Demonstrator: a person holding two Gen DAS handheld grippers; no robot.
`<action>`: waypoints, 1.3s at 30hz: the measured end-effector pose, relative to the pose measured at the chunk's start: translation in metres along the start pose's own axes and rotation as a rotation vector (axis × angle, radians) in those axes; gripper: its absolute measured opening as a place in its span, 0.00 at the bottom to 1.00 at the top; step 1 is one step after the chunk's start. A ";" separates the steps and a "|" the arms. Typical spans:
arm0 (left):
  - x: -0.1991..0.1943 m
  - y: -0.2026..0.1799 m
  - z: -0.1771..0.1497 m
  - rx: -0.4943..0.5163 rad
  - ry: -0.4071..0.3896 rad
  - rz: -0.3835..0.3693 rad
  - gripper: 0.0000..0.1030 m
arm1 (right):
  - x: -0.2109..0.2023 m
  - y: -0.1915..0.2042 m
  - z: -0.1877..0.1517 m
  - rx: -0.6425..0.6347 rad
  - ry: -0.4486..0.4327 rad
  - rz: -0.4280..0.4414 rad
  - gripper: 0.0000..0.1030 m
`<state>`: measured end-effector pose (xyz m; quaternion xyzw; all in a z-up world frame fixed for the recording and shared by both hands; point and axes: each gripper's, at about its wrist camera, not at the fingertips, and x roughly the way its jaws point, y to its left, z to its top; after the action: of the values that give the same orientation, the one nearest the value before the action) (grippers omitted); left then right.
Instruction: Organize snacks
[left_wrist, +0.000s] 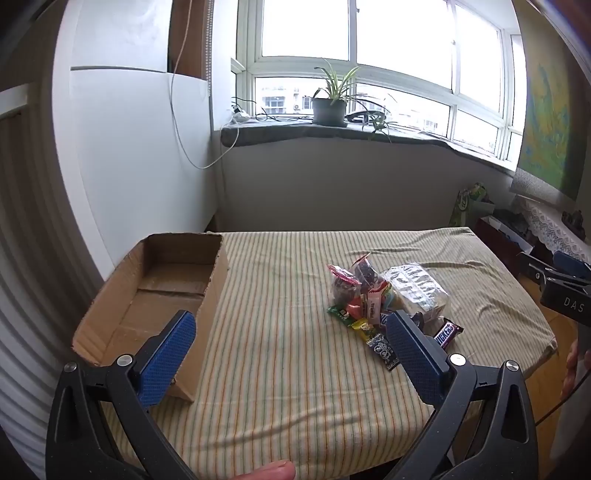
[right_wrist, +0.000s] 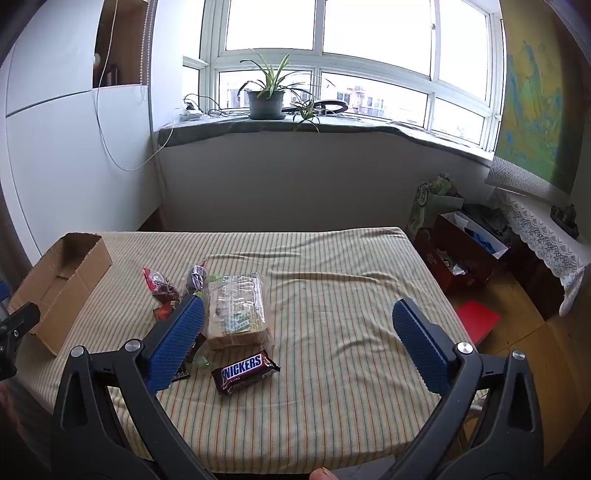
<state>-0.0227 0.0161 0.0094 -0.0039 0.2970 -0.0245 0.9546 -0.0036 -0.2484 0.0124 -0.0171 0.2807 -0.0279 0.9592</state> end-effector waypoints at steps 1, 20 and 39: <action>0.000 0.000 0.000 0.001 0.000 -0.001 1.00 | 0.000 0.000 0.000 0.000 0.002 0.000 1.00; 0.000 0.001 -0.001 -0.005 0.009 -0.002 1.00 | 0.001 0.000 -0.003 0.002 0.002 -0.001 1.00; 0.000 0.002 -0.002 -0.004 0.008 -0.004 1.00 | 0.001 0.001 -0.003 0.001 0.008 0.000 1.00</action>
<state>-0.0238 0.0185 0.0081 -0.0064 0.3008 -0.0256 0.9533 -0.0046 -0.2475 0.0089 -0.0165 0.2847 -0.0281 0.9581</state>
